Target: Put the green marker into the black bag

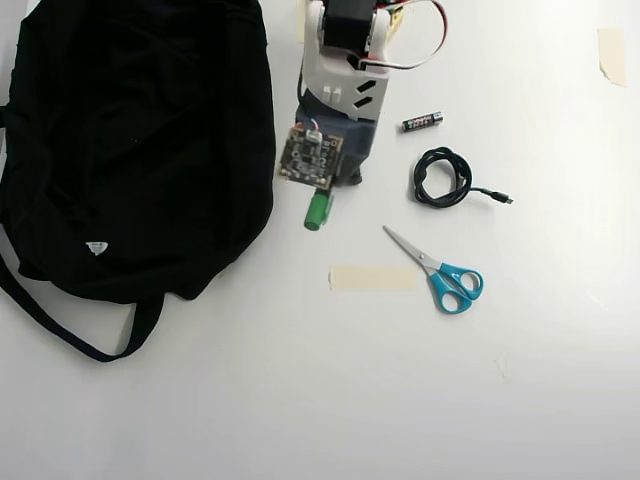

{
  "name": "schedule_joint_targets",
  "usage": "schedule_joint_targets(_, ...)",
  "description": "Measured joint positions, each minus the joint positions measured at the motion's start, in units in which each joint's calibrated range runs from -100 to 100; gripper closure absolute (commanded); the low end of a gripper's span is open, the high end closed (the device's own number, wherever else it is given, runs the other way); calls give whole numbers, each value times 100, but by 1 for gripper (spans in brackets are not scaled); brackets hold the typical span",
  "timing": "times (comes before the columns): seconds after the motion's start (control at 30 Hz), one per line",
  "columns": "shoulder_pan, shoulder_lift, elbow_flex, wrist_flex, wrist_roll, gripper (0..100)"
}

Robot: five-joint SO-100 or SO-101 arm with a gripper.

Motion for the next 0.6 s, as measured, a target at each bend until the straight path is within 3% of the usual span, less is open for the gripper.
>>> schedule_joint_targets(0.6,1903,-241,228,0,0,98)
